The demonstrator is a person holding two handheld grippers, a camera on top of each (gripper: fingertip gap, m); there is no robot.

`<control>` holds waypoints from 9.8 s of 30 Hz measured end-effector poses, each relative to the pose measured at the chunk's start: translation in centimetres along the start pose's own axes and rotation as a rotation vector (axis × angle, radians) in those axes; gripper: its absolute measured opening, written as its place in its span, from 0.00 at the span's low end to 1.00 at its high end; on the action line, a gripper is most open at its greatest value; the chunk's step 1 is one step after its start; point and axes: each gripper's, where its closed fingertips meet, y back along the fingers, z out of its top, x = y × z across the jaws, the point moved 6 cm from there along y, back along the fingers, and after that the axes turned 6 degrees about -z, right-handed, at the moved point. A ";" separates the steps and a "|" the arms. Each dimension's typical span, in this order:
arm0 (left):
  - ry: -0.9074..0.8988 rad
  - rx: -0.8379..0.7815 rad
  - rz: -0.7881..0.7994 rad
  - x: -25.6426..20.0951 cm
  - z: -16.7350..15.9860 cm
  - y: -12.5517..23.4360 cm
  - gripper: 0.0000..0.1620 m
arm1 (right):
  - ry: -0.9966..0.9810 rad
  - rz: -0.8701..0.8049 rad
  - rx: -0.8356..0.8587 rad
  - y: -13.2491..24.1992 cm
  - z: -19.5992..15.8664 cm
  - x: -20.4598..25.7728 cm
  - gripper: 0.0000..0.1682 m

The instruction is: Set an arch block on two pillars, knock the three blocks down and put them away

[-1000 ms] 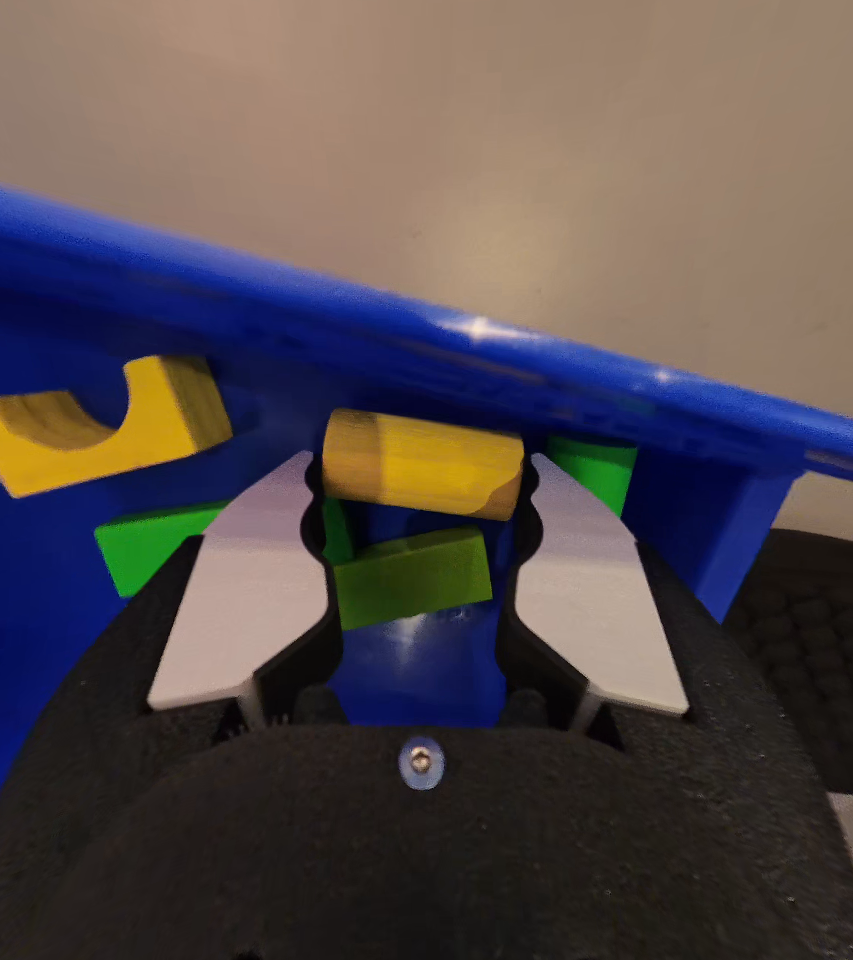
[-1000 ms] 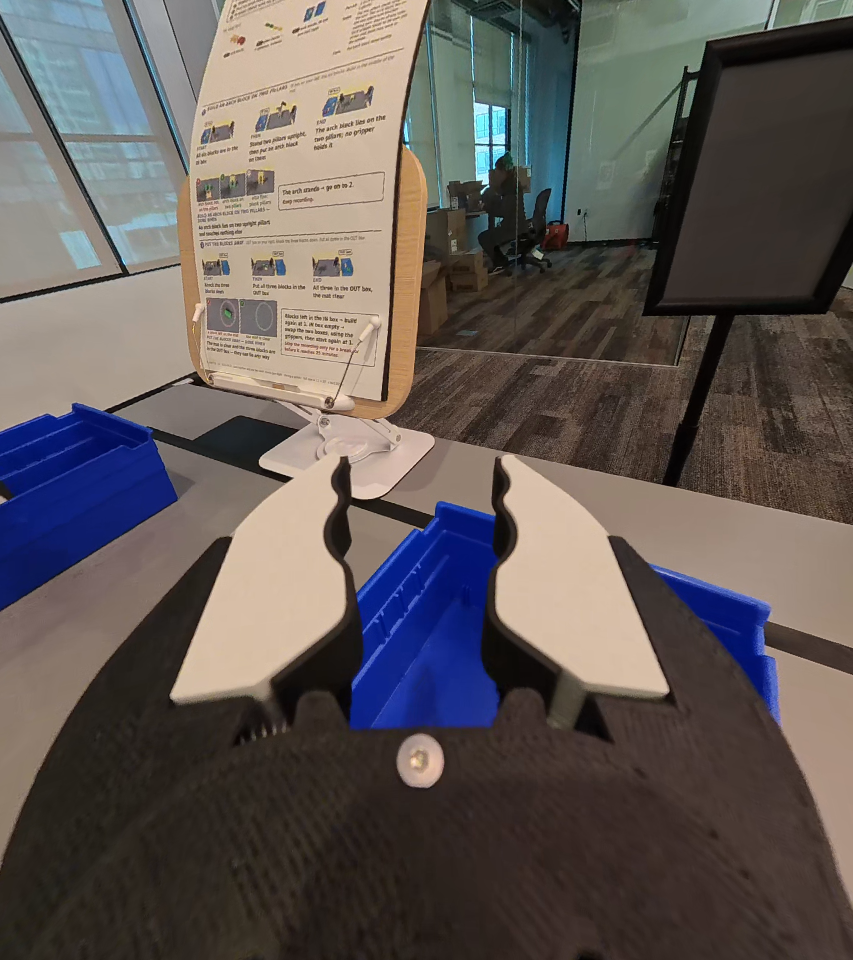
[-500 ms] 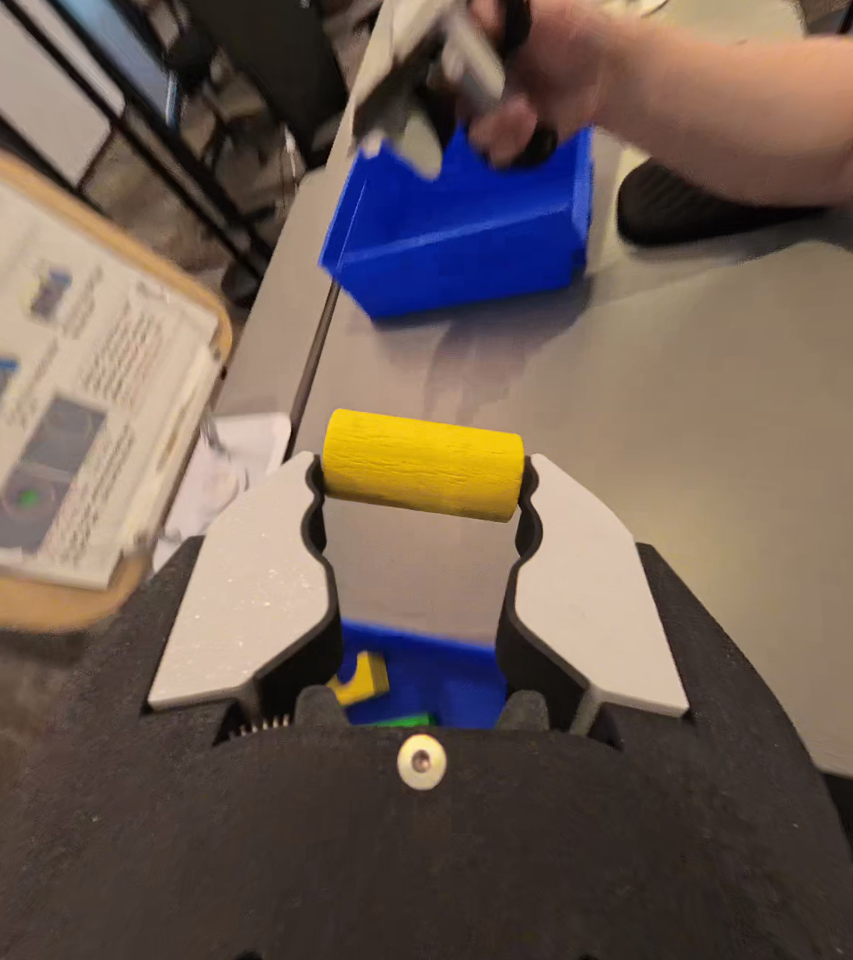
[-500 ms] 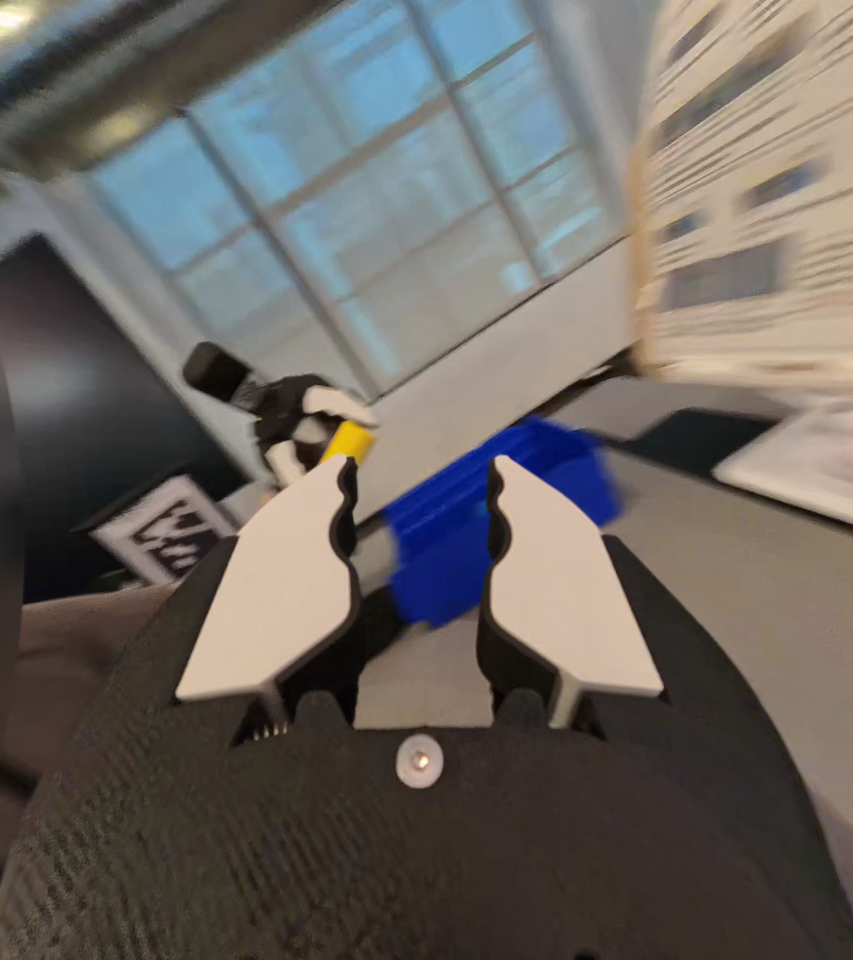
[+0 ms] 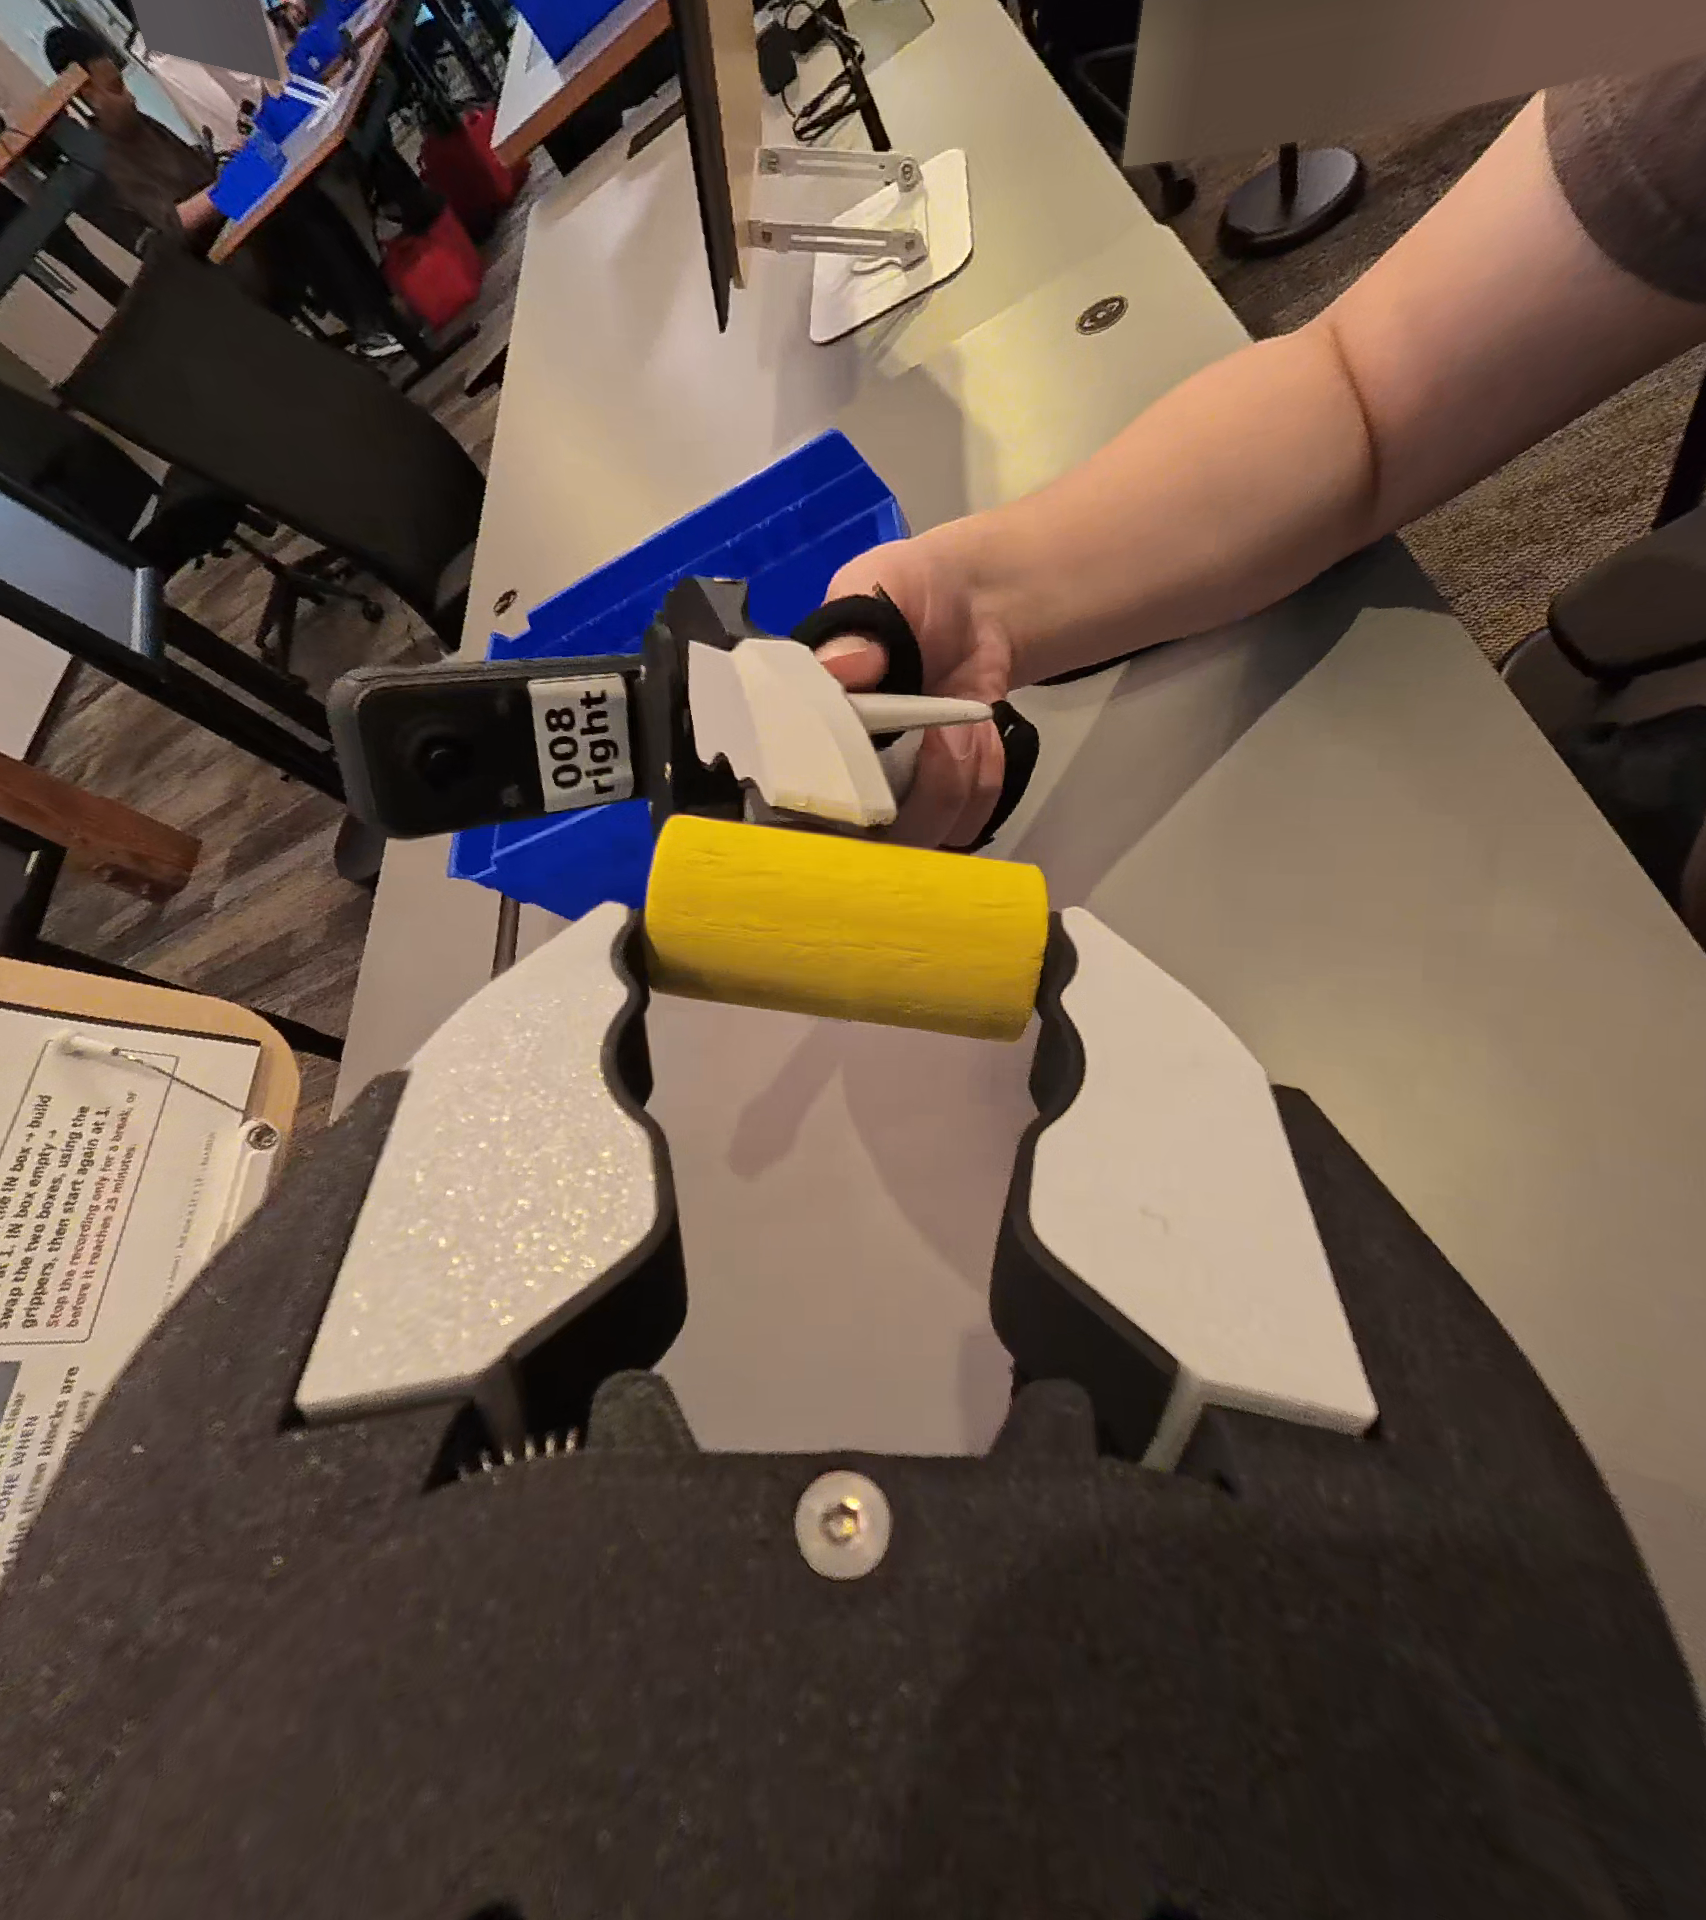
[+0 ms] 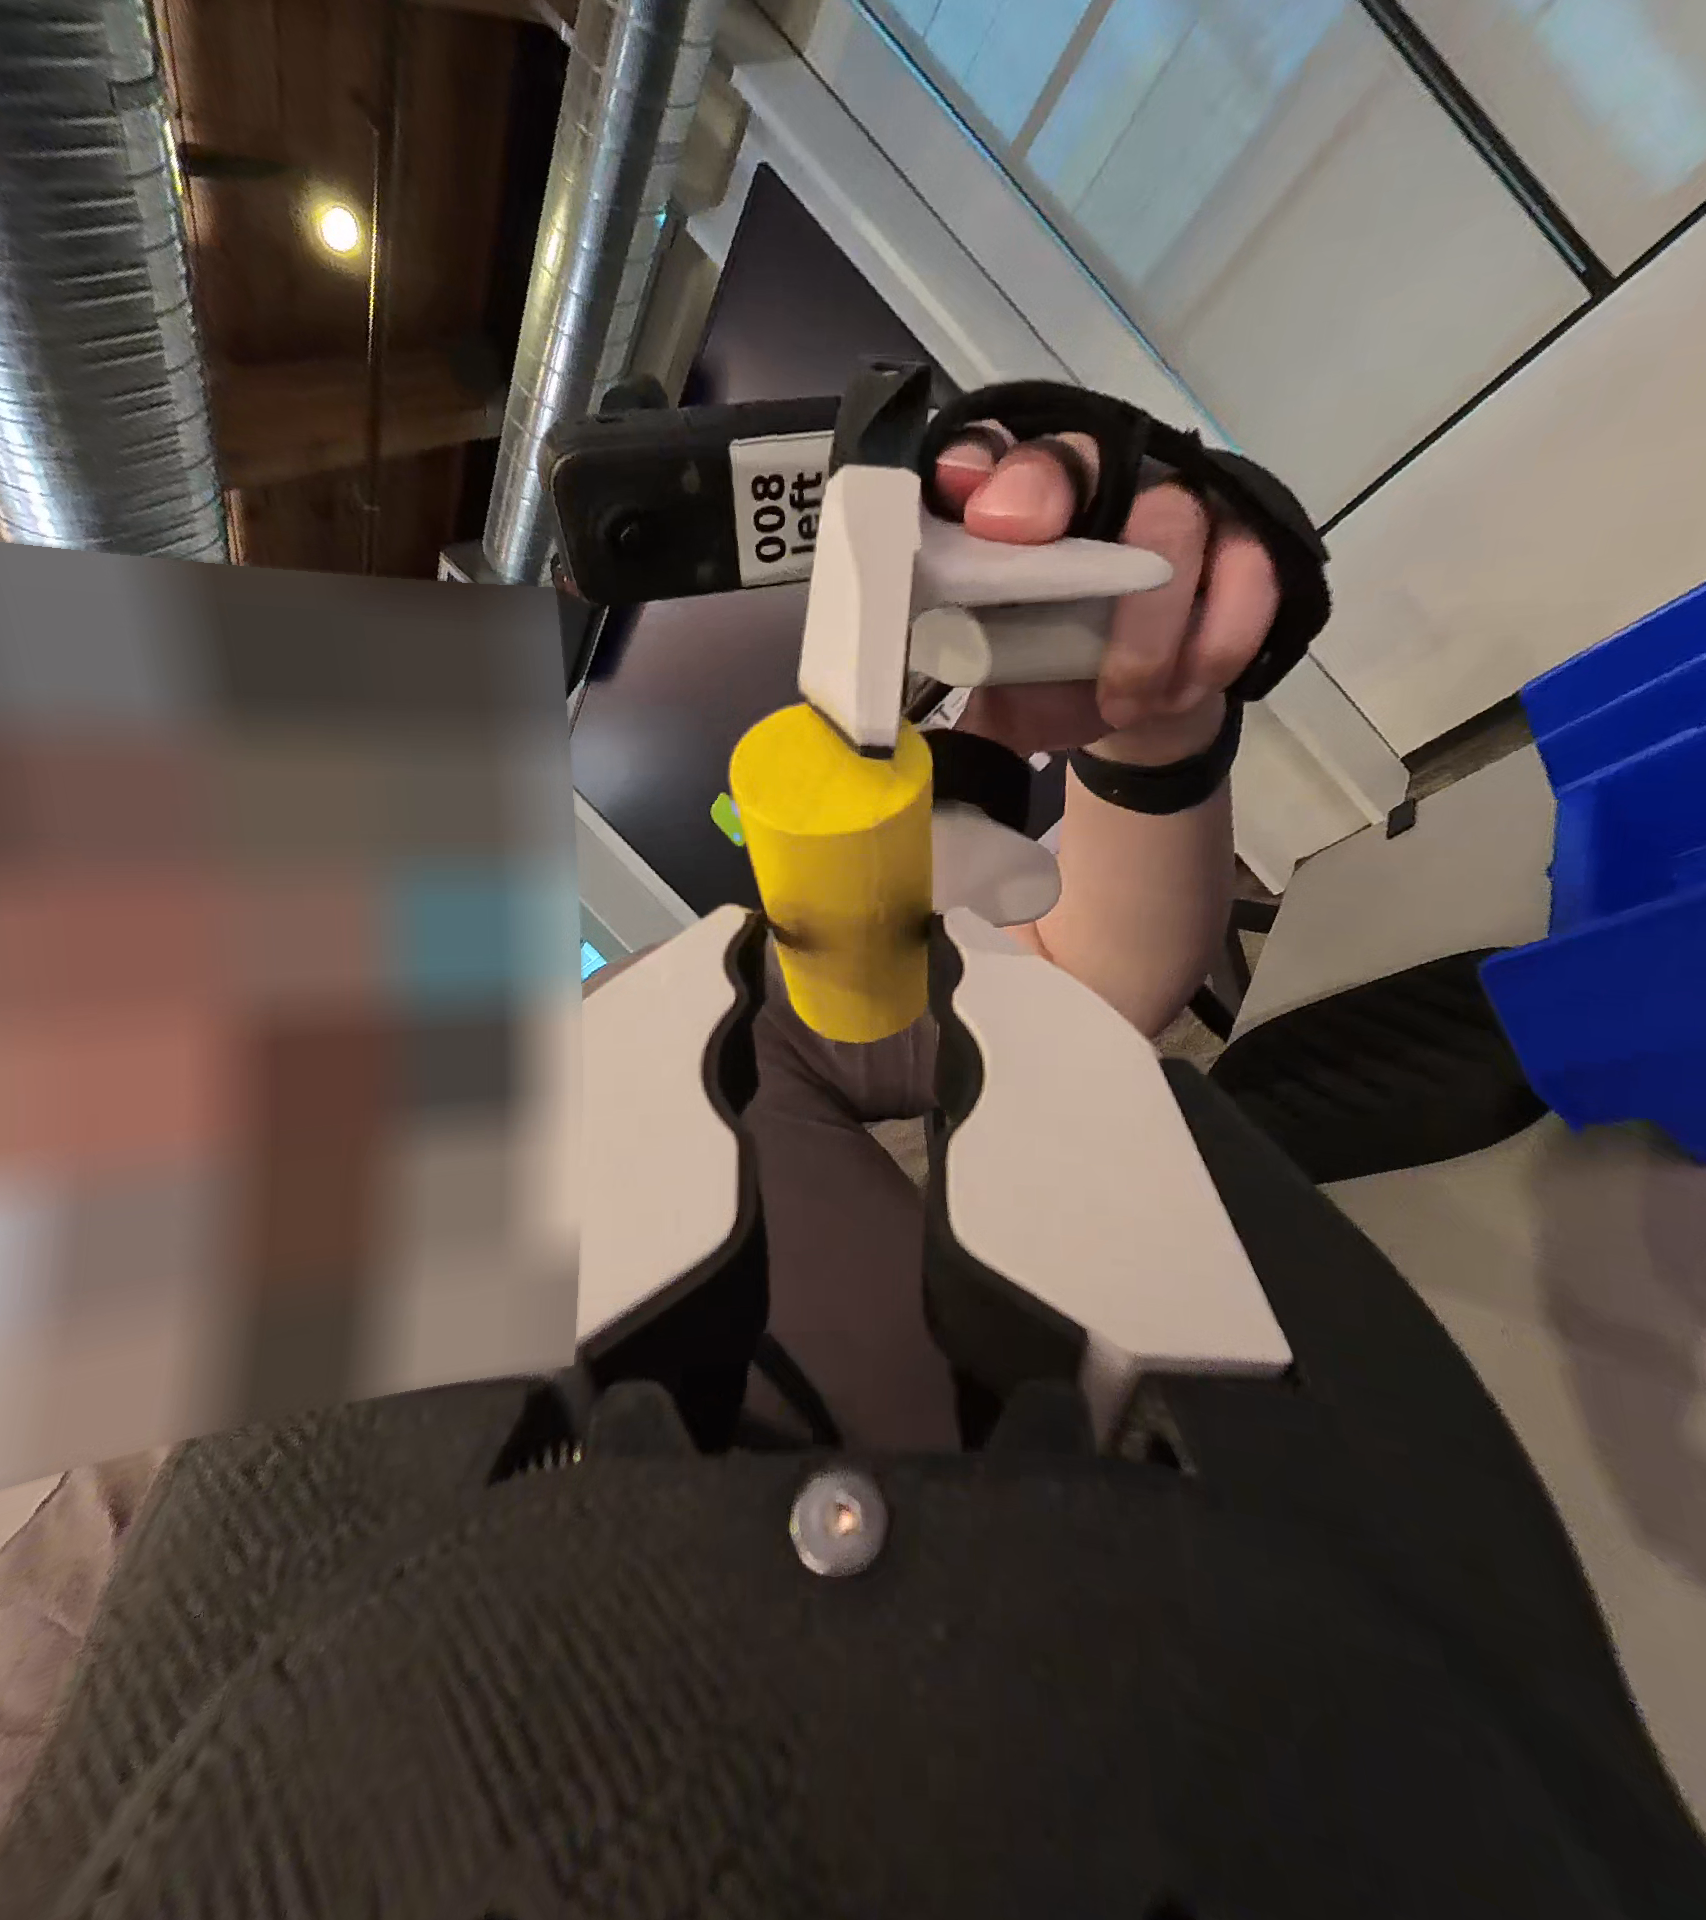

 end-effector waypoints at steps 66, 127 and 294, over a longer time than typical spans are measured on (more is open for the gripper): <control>0.677 0.825 -0.172 -5.5 -24.5 5.3 0.21 | 0.647 -1.381 0.159 11.7 0.5 -14.9 0.34; 0.661 0.259 0.328 -1.7 -11.8 9.1 0.40 | 0.388 -1.628 0.219 14.6 -0.1 -12.5 0.20; 0.646 -0.275 0.376 3.3 -10.0 12.4 0.25 | 0.284 -1.595 1.002 6.7 5.3 -15.4 0.01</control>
